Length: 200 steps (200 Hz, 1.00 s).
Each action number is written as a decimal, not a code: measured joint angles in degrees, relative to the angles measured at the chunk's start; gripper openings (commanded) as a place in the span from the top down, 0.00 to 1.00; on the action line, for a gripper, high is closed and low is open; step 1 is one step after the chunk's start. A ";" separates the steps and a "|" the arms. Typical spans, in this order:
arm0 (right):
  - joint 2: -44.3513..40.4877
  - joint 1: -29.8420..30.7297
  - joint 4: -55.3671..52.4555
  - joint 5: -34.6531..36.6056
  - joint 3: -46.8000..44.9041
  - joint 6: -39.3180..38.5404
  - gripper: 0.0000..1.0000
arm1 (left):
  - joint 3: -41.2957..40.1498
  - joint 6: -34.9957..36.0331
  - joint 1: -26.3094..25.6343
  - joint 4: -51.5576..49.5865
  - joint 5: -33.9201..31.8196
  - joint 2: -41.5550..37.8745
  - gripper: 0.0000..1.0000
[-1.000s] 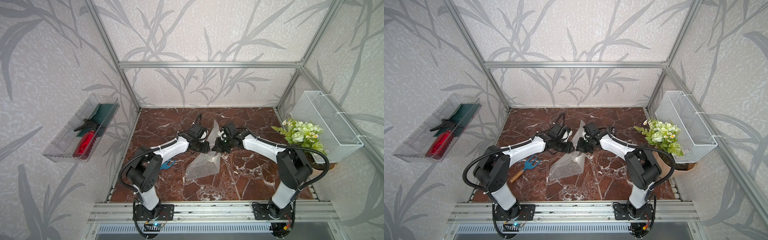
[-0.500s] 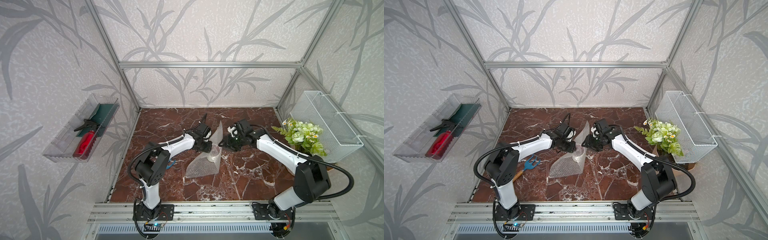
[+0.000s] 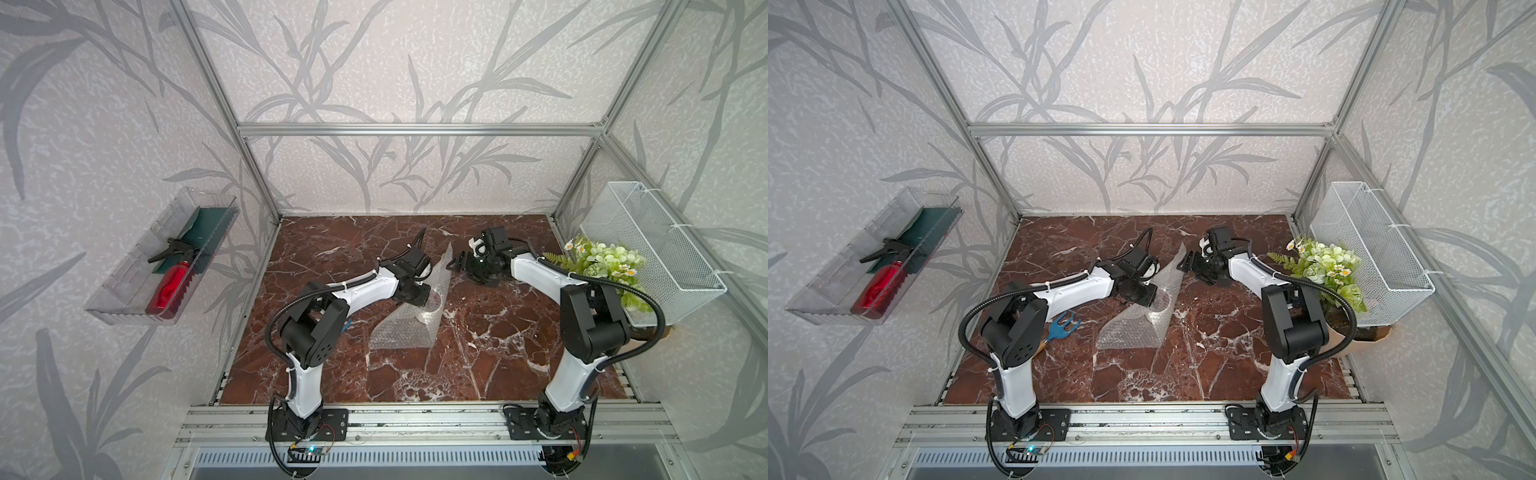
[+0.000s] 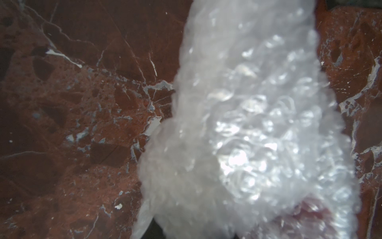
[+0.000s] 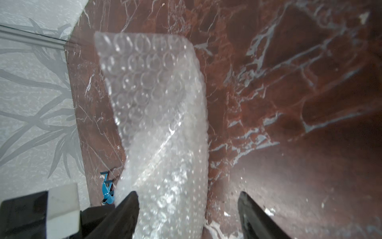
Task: Wrap mugs in bubble wrap
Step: Wrap the mug in bubble wrap.
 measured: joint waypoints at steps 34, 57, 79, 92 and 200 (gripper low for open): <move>3.26 -0.28 8.44 -1.36 0.74 2.08 0.17 | 0.42 0.42 -0.04 -0.39 -0.28 0.31 0.77; 4.61 -0.59 13.57 -1.75 0.81 3.13 0.17 | 0.44 0.66 -0.20 -0.39 -0.59 0.35 0.78; 6.75 -1.16 16.37 -2.12 1.84 3.91 0.17 | 0.52 0.70 -0.22 -0.44 -0.66 0.39 0.78; 7.48 -1.29 16.33 -2.08 2.71 3.89 0.17 | 0.61 0.79 -0.24 -0.57 -0.70 0.42 0.78; 11.72 -0.42 -2.51 2.69 22.16 -5.33 0.47 | 1.25 1.29 -0.31 -1.27 -0.85 0.76 0.78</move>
